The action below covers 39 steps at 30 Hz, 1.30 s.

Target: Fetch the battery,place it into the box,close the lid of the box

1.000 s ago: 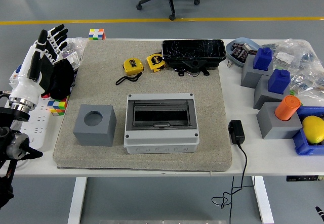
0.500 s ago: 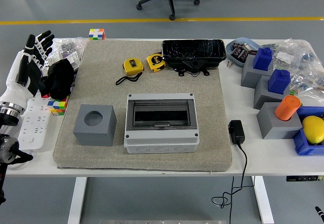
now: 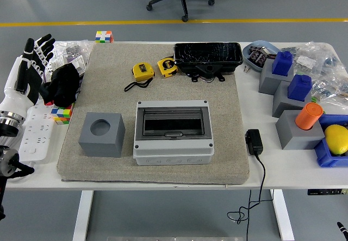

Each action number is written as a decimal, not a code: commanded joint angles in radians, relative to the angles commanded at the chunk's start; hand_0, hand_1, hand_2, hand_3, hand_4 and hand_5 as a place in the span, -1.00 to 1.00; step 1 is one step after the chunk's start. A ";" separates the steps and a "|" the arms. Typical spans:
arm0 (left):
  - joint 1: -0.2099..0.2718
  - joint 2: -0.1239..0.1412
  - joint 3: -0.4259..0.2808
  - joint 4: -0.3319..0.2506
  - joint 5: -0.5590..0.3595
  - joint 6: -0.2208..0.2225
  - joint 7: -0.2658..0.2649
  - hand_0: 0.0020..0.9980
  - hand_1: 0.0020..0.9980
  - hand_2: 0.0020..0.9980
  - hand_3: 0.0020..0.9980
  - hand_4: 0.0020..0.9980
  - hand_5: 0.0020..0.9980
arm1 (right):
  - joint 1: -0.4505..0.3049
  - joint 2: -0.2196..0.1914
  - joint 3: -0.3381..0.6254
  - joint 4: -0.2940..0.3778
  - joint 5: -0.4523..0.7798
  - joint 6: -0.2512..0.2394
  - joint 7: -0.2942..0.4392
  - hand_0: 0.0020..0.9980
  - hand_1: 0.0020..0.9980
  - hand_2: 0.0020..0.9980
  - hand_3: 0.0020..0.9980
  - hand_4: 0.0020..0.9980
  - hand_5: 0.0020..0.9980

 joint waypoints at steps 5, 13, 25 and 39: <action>-0.003 -0.001 -0.001 -0.003 0.008 0.004 0.000 0.96 0.88 0.80 0.73 1.00 1.00 | 0.002 0.000 -0.001 0.001 0.000 0.001 -0.001 0.65 0.63 0.58 0.62 1.00 1.00; -0.001 0.001 0.004 -0.001 0.011 0.005 0.000 0.96 0.87 0.80 0.72 1.00 1.00 | 0.001 0.001 0.001 0.002 -0.001 0.001 -0.003 0.65 0.63 0.58 0.62 1.00 1.00; -0.006 0.001 -0.004 0.003 0.020 0.006 0.000 0.94 0.86 0.75 0.69 1.00 1.00 | 0.005 0.006 0.015 0.005 -0.010 0.001 -0.003 0.66 0.63 0.57 0.61 1.00 1.00; -0.012 0.001 -0.017 0.011 0.025 0.020 -0.014 0.93 0.85 0.73 0.68 1.00 1.00 | 0.010 0.006 0.018 0.008 -0.011 0.000 -0.001 0.66 0.63 0.57 0.61 1.00 1.00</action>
